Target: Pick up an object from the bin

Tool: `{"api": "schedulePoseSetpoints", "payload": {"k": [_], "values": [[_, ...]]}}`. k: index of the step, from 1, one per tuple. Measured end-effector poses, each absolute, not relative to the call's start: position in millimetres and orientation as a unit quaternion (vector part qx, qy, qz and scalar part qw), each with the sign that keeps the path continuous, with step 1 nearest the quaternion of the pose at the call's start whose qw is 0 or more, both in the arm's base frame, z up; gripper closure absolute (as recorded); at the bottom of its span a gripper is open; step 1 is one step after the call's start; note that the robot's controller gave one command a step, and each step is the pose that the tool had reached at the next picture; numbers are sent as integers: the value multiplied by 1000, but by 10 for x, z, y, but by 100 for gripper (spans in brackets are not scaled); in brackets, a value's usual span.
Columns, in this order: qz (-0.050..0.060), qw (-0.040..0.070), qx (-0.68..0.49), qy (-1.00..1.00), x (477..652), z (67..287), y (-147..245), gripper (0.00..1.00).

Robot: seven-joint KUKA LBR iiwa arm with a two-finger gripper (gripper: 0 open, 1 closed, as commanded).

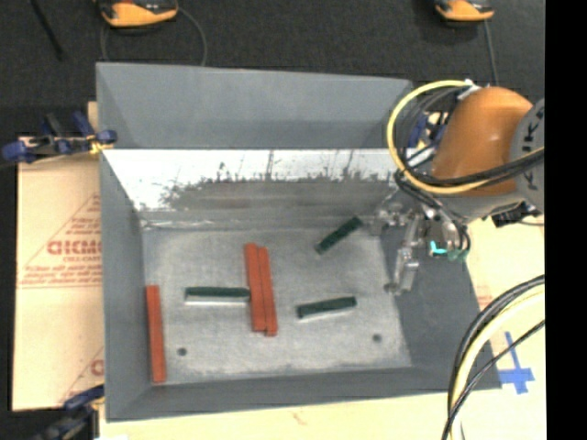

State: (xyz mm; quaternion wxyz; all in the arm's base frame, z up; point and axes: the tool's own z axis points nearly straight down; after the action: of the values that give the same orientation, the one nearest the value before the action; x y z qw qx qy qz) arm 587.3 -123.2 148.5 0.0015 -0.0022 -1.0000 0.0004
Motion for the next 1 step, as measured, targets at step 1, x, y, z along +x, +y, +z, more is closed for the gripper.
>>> {"api": "schedulePoseSetpoints", "payload": {"k": [1], "values": [[-1,2,40,-999,5486,736,-859,0]]}}
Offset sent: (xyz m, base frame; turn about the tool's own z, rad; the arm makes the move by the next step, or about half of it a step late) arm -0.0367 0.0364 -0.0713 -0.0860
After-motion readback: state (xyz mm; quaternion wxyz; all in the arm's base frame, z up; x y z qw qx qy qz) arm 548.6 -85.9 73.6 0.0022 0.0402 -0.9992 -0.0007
